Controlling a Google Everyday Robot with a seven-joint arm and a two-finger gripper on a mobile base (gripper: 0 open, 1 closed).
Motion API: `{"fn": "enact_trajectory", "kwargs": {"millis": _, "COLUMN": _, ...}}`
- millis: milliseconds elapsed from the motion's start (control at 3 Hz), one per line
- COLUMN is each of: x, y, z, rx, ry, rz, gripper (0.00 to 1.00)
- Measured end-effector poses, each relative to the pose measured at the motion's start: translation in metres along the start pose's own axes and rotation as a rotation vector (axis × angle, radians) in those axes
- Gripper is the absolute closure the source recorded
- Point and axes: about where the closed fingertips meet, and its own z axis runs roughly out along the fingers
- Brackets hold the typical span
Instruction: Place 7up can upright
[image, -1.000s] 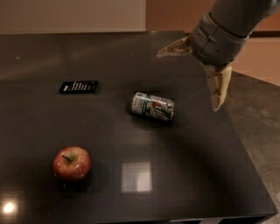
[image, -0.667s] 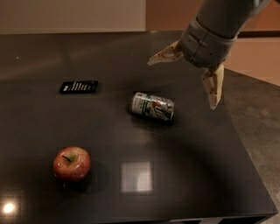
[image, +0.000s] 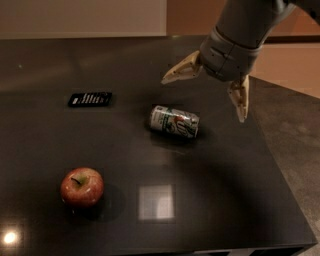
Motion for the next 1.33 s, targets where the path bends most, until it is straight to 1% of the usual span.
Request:
{"fn": "enact_trajectory", "kwargs": {"millis": 333, "x": 0.0, "y": -0.005, "z": 0.004, "rx": -0.012, "ry": 0.033, "rz": -0.1, "gripper": 0.0}}
{"fn": "enact_trajectory", "kwargs": {"millis": 667, "x": 0.0, "y": -0.005, "z": 0.004, "rx": -0.012, "ry": 0.033, "rz": -0.1, "gripper": 0.0}}
{"fn": "enact_trajectory", "kwargs": {"millis": 1000, "x": 0.005, "y": -0.009, "z": 0.004, "rx": -0.025, "ry": 0.042, "rz": -0.105, "gripper": 0.0}}
{"fn": "enact_trajectory", "kwargs": {"millis": 1333, "x": 0.015, "y": -0.014, "z": 0.009, "rx": -0.051, "ry": 0.017, "rz": -0.164, "gripper": 0.0}}
